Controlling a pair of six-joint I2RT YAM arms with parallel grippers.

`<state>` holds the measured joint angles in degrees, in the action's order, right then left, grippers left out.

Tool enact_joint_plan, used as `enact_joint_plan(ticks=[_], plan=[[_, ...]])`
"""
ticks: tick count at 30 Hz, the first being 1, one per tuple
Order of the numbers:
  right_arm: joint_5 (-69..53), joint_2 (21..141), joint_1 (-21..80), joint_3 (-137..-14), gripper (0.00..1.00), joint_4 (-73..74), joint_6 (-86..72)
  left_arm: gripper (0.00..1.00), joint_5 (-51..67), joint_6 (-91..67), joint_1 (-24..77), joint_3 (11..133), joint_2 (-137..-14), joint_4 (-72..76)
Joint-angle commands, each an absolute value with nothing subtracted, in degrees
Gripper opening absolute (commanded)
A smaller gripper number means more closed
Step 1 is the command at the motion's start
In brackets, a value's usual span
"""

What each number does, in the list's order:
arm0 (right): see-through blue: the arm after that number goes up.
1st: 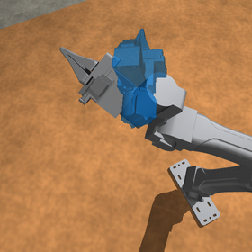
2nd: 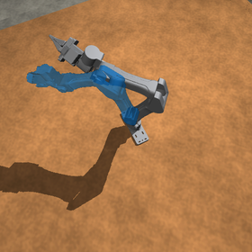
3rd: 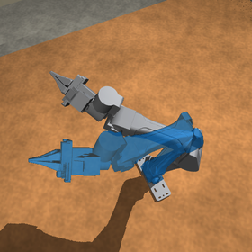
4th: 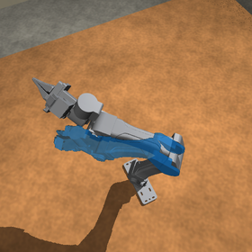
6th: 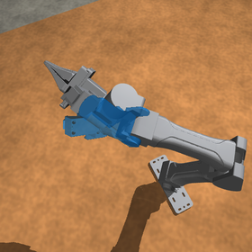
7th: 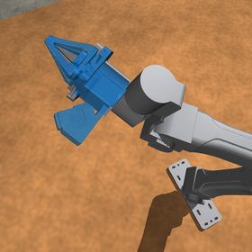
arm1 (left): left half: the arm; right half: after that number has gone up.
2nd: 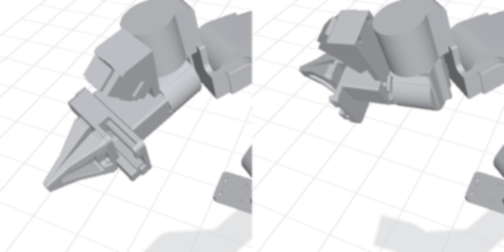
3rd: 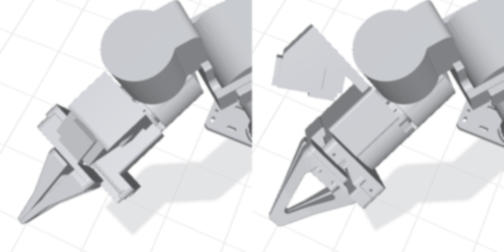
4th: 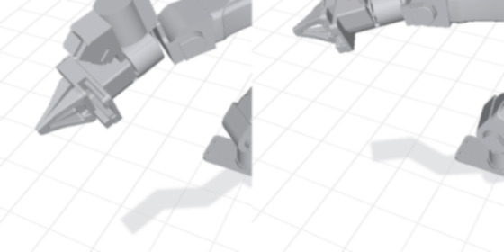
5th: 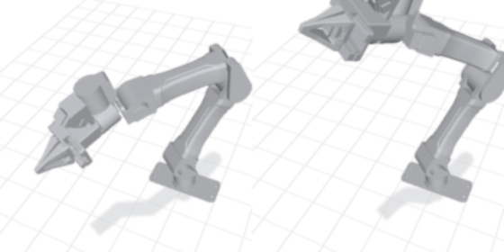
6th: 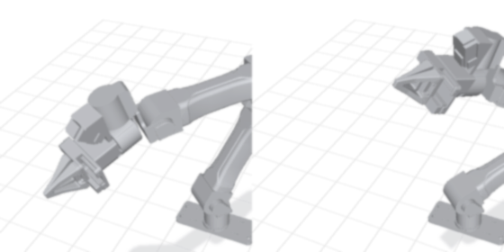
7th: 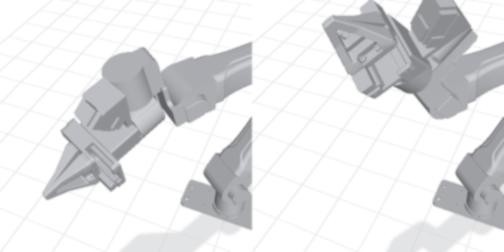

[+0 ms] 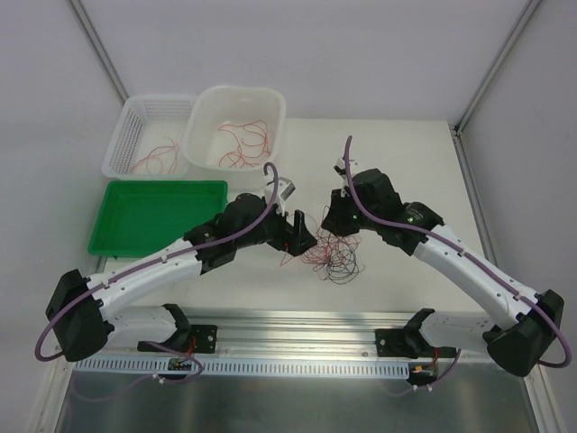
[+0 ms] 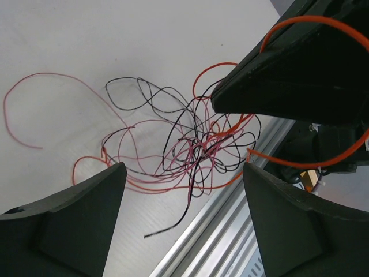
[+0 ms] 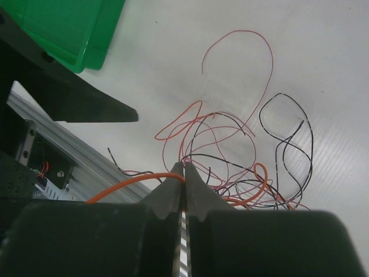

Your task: Untangle the cables

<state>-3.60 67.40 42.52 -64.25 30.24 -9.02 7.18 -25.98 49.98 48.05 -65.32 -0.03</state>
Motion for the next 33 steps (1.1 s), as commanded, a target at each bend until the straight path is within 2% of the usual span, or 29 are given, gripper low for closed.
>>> enact_joint_plan(ticks=[1, 7, 8, 11, 12, 13, 14, 18, 22, 28, 33], plan=[[-5.1, 66.4, 43.1, -64.5, 0.01, 27.7, -10.5, 0.82, 10.5, -24.6, 51.9, 48.4, -68.4, 11.0], [-6.5, 65.4, 43.7, -64.2, 0.01, 26.2, -11.2, 0.63, 12.8, -24.5, 53.7, 48.9, -75.4, 15.4], [-6.5, 65.1, 43.6, -64.2, 0.01, 26.1, -11.2, 0.56, 13.6, -24.6, 54.0, 48.7, -75.8, 16.0], [-6.3, 64.9, 43.6, -64.1, 0.01, 25.8, -11.2, 0.49, 14.2, -25.0, 55.3, 48.3, -77.7, 17.6], [-6.4, 64.7, 43.6, -63.9, 0.01, 25.5, -11.3, 0.39, 14.1, -25.0, 55.5, 48.2, -78.3, 17.7], [-6.5, 64.6, 43.7, -63.9, 0.01, 25.2, -11.3, 0.33, 14.0, -25.1, 55.6, 48.0, -79.4, 17.8], [-6.5, 64.3, 43.6, -63.9, 0.01, 25.4, -11.1, 0.21, 13.7, -25.4, 55.7, 47.8, -79.7, 17.8], [-2.7, 63.1, 43.2, -64.6, 0.01, 28.6, -8.9, 0.0, 12.0, -25.6, 55.7, 46.4, -80.2, 17.6], [3.2, 57.8, 38.9, -66.5, 0.01, 33.6, -6.5, 0.0, 7.3, -25.7, 55.6, 43.5, -78.1, 14.9], [8.3, 52.1, 27.4, -69.7, 0.01, 38.8, -2.6, 0.0, 0.7, -30.0, 54.8, 37.2, -74.0, 12.5], [7.6, 51.3, 24.8, -66.6, 0.01, 39.6, -2.9, 0.0, -3.3, -33.3, 53.6, 33.6, -69.9, 13.0]])
